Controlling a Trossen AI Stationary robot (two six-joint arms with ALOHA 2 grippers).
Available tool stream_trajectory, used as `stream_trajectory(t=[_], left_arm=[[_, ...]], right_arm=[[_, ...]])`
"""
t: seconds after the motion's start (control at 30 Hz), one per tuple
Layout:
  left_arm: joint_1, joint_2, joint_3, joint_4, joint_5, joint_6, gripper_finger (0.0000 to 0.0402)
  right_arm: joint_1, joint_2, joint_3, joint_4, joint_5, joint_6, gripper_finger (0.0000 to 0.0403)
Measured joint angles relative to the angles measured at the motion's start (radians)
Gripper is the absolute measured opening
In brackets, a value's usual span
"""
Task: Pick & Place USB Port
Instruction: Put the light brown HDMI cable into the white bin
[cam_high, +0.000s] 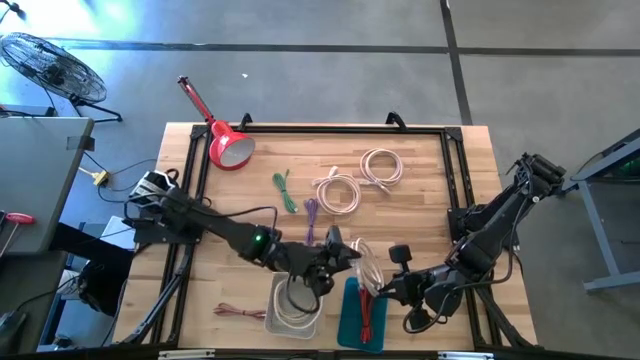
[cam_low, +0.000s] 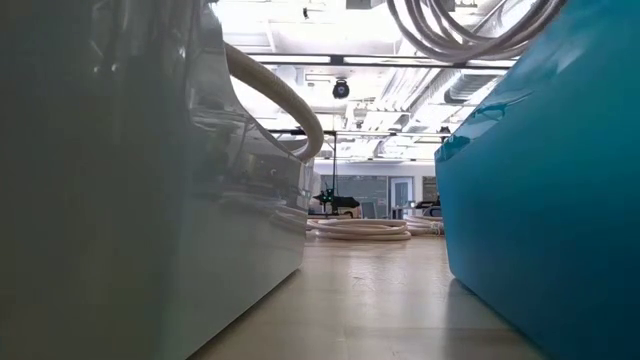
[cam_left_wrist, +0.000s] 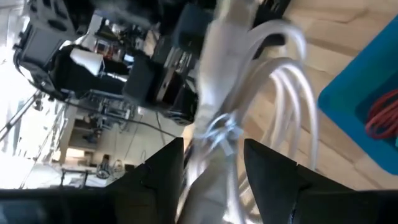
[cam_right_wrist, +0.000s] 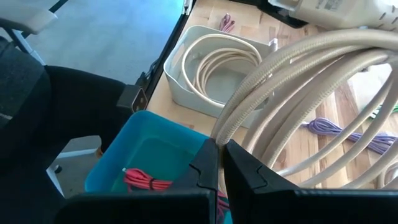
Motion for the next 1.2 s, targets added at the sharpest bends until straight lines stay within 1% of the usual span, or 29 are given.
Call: stream_trajectory(t=[0.1,0.17,0.23,0.3,0.33,0.4,0.5,0.63,0.77,0.97,1.07,1.1,1.2], left_arm=[[0.008,0.0,0.0,0.006,0.006,0.0,0.0155],[0.011,0.0,0.0,0.004,0.011,0.0,0.0136],[0.015,0.0,0.0,-0.001,0.011,0.001,0.01],[0.015,0.001,0.0,-0.007,0.01,0.001,0.0049],[0.015,0.001,-0.001,-0.006,0.008,0.001,0.0032],[0.015,0.001,-0.001,0.0,0.005,0.002,0.0031],[0.014,0.001,-0.001,0.0,-0.013,0.0,0.0031],[0.014,0.001,-0.001,-0.003,-0.013,-0.007,0.0031],[0.014,0.001,0.0,-0.013,-0.018,-0.015,0.0031],[0.006,0.001,0.0,-0.034,-0.022,-0.032,0.0031],[-0.009,0.001,0.0,-0.045,-0.079,-0.029,0.0031],[-0.016,0.001,0.0,-0.052,-0.113,-0.028,0.0031],[-0.058,-0.009,0.0,-0.101,-0.257,-0.015,0.0031]], right_arm=[[0.0,0.009,0.0,0.002,-0.001,0.0,0.0],[0.0,0.02,0.0,0.002,0.001,0.0,0.0],[0.0,0.028,0.0,0.003,-0.001,0.001,0.0],[0.0,0.031,0.0,0.007,0.003,0.002,0.0],[0.0,0.032,0.0,0.008,0.011,0.003,0.0],[0.0,0.033,0.0,0.012,0.026,0.003,0.0002],[0.0,0.033,0.0,0.036,0.003,0.008,0.0017],[0.0,0.034,0.0,0.075,-0.004,0.053,0.0054],[0.0,0.034,0.0,0.095,-0.013,0.058,0.0095],[0.0,0.034,0.0,0.113,-0.092,0.06,0.0136],[0.0,0.034,0.0,0.114,-0.097,0.086,0.0146],[-0.001,0.034,0.0,0.114,-0.099,0.093,0.0148],[-0.002,0.034,0.0,0.111,-0.111,0.107,0.0151]])
